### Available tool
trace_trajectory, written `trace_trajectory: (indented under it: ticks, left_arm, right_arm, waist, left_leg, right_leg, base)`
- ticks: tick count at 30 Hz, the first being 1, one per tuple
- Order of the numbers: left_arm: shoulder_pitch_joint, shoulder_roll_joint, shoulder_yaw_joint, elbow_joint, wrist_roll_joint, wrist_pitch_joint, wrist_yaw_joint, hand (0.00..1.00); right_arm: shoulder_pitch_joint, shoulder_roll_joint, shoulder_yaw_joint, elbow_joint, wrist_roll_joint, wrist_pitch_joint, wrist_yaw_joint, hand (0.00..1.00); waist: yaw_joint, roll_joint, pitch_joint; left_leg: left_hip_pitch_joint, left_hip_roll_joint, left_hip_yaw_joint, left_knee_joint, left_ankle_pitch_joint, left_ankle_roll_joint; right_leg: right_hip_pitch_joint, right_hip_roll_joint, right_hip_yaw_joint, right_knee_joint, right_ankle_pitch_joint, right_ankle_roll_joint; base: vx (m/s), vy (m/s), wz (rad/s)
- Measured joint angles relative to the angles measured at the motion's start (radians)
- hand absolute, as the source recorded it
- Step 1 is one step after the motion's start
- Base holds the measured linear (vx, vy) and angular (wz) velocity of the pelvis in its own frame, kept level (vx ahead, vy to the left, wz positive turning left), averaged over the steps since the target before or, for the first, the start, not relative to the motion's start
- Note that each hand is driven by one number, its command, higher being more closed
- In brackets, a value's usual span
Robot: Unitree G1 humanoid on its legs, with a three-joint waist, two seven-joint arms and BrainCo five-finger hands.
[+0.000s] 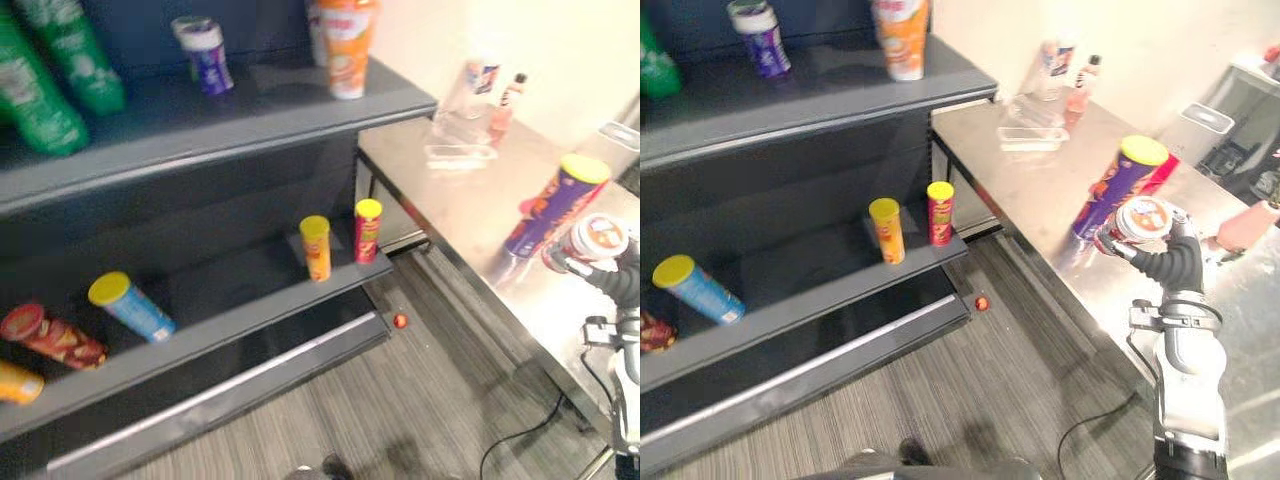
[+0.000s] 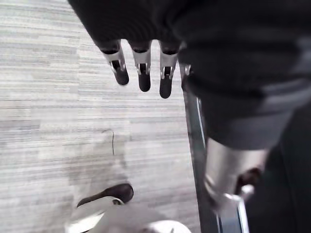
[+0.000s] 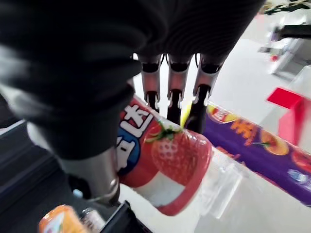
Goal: Put the gum and the chips on the shelf.
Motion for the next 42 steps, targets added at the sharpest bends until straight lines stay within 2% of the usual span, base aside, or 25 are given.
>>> trace_trajectory:
  ticks: [1,2,3,5,6,8,10,11,12,13,17,20,22,25,34,38,42]
  left_arm:
    - [-0.002,0.006,-0.001,-0.012,0.001,0.009,0.000,0.00]
    - [-0.016,0.010,-0.001,-0.023,0.005,0.028,-0.002,0.00]
    - [-0.028,0.010,-0.002,-0.023,0.010,0.041,-0.003,0.00]
    - [-0.039,0.006,-0.012,-0.019,0.013,0.064,-0.003,0.00]
    - [-0.038,-0.007,-0.017,-0.018,0.013,0.073,-0.003,0.00]
    - [-0.034,-0.020,-0.020,-0.016,0.014,0.076,-0.002,0.00]
    - [-0.012,-0.026,-0.030,-0.020,0.014,0.077,0.000,0.00]
    - [0.004,-0.027,-0.030,-0.020,0.014,0.077,0.004,0.00]
    - [0.009,-0.027,-0.030,-0.021,0.014,0.077,0.005,0.00]
    - [0.019,-0.027,-0.030,-0.021,0.015,0.075,0.004,0.00]
    - [0.037,-0.039,-0.030,-0.021,0.034,0.054,0.001,0.00]
    - [0.039,-0.039,-0.036,-0.020,0.049,0.036,-0.003,0.00]
    - [0.040,-0.039,-0.047,-0.021,0.056,0.022,-0.012,0.00]
    - [0.039,-0.037,-0.056,-0.021,0.056,0.013,-0.026,0.00]
    - [0.038,-0.032,-0.075,-0.008,0.056,0.012,-0.045,0.00]
    - [0.036,-0.026,-0.086,-0.002,0.060,0.013,-0.048,0.00]
    - [0.034,-0.019,-0.100,-0.002,0.096,0.013,-0.062,0.00]
  right_arm:
    - [0.000,0.001,0.000,-0.002,0.000,0.002,-0.003,1.00]
    - [0.004,0.000,0.000,-0.005,0.000,0.004,-0.013,1.00]
    - [0.003,0.000,0.011,-0.008,0.000,0.004,-0.026,1.00]
    - [-0.003,-0.001,0.046,-0.019,0.000,0.004,-0.030,1.00]
    - [-0.004,0.000,0.078,-0.031,0.000,0.002,-0.030,1.00]
    - [-0.012,0.001,0.127,-0.045,0.001,-0.003,-0.029,1.00]
    - [-0.041,0.009,0.186,-0.046,0.001,-0.006,-0.022,1.00]
    - [-0.061,0.033,0.219,-0.047,0.001,-0.026,-0.019,1.00]
    - [-0.069,0.043,0.229,-0.047,0.001,-0.030,-0.016,1.00]
    - [-0.083,0.058,0.249,-0.046,0.001,-0.035,-0.002,1.00]
    - [-0.110,0.082,0.306,-0.045,0.001,-0.040,0.023,1.00]
    - [-0.112,0.093,0.332,-0.044,0.001,-0.040,0.053,1.00]
    - [-0.112,0.096,0.354,-0.041,0.001,-0.040,0.075,1.00]
    - [-0.112,0.097,0.383,-0.040,0.002,-0.042,0.114,1.00]
    - [-0.103,0.097,0.434,-0.039,0.009,-0.041,0.195,1.00]
    - [-0.105,0.096,0.444,-0.036,0.053,-0.028,0.243,1.00]
    - [-0.136,0.093,0.492,-0.017,0.091,0.016,0.262,1.00]
  waist:
    - [-0.008,-0.002,0.001]
    - [-0.011,-0.001,-0.003]
    - [-0.009,0.000,-0.004]
    - [-0.006,-0.019,-0.014]
    - [-0.001,-0.017,-0.013]
    - [0.005,-0.015,-0.016]
    - [0.028,-0.007,-0.020]
    - [0.043,-0.007,-0.022]
    - [0.045,-0.007,-0.023]
    - [0.048,-0.007,-0.025]
    - [0.050,-0.011,-0.041]
    - [0.049,-0.007,-0.057]
    - [0.049,-0.001,-0.062]
    - [0.047,0.008,-0.064]
    - [0.046,0.015,-0.063]
    - [0.045,0.017,-0.064]
    - [0.044,0.017,-0.064]
  left_leg:
    - [-0.001,-0.007,-0.027,-0.016,0.015,0.003]
    - [0.004,-0.022,-0.084,-0.065,0.048,-0.001]
    - [0.007,-0.042,-0.141,-0.107,0.075,-0.008]
    - [0.007,-0.074,-0.197,-0.143,0.092,-0.021]
    - [0.009,-0.087,-0.213,-0.152,0.092,-0.020]
    - [0.017,-0.094,-0.211,-0.155,0.096,-0.024]
    - [0.024,-0.108,-0.218,-0.156,0.105,-0.012]
    - [0.026,-0.118,-0.232,-0.157,0.106,-0.010]
    - [0.026,-0.121,-0.240,-0.156,0.108,-0.007]
    - [0.026,-0.125,-0.247,-0.157,0.119,0.011]
    - [0.026,-0.136,-0.256,-0.157,0.120,0.011]
    - [0.033,-0.136,-0.262,-0.161,0.126,0.010]
    - [0.053,-0.132,-0.266,-0.182,0.140,-0.009]
    - [0.060,-0.121,-0.268,-0.228,0.169,-0.033]
    - [0.074,-0.086,-0.253,-0.231,0.175,-0.044]
    - [0.084,-0.081,-0.232,-0.232,0.176,-0.044]
    - [0.097,-0.078,-0.210,-0.232,0.173,-0.049]
  right_leg:
    - [-0.004,0.028,0.046,0.001,-0.038,-0.001]
    - [-0.013,0.085,0.111,0.005,-0.089,0.004]
    - [-0.032,0.124,0.153,0.004,-0.114,0.006]
    - [-0.064,0.151,0.195,0.003,-0.129,0.001]
    - [-0.080,0.161,0.211,-0.010,-0.128,0.003]
    - [-0.085,0.171,0.224,-0.044,-0.125,0.007]
    - [-0.085,0.172,0.224,-0.088,-0.121,0.014]
    - [-0.082,0.177,0.222,-0.138,-0.119,0.015]
    - [-0.076,0.182,0.220,-0.163,-0.118,0.016]
    - [-0.063,0.188,0.214,-0.214,-0.115,0.018]
    - [-0.006,0.199,0.207,-0.334,-0.110,0.017]
    - [0.004,0.201,0.201,-0.350,-0.085,0.027]
    - [0.014,0.208,0.202,-0.350,-0.071,0.043]
    - [0.009,0.226,0.202,-0.359,-0.070,0.043]
    - [0.014,0.262,0.225,-0.365,-0.075,0.025]
    - [0.016,0.267,0.245,-0.367,-0.069,0.017]
    - [0.027,0.269,0.260,-0.372,-0.063,0.010]
  base:
    - [0.05,0.045,1.53]
    - [-0.02,0.031,1.42]
    - [-0.03,0.017,1.42]
    - [-0.02,-0.006,1.30]
    - [0.01,0.004,1.26]
    - [0.04,0.007,1.10]
    - [0.06,0.008,0.67]
    - [0.06,-0.007,0.30]
    - [0.12,-0.036,0.32]
    - [0.08,-0.032,0.20]
    - [0.06,-0.045,0.06]
    - [0.02,-0.068,0.04]
    - [0.00,-0.112,0.02]
    - [-0.03,-0.108,0.01]
    - [-0.01,-0.081,-0.09]
    - [0.03,-0.024,-0.16]
    - [0.03,-0.006,-0.13]
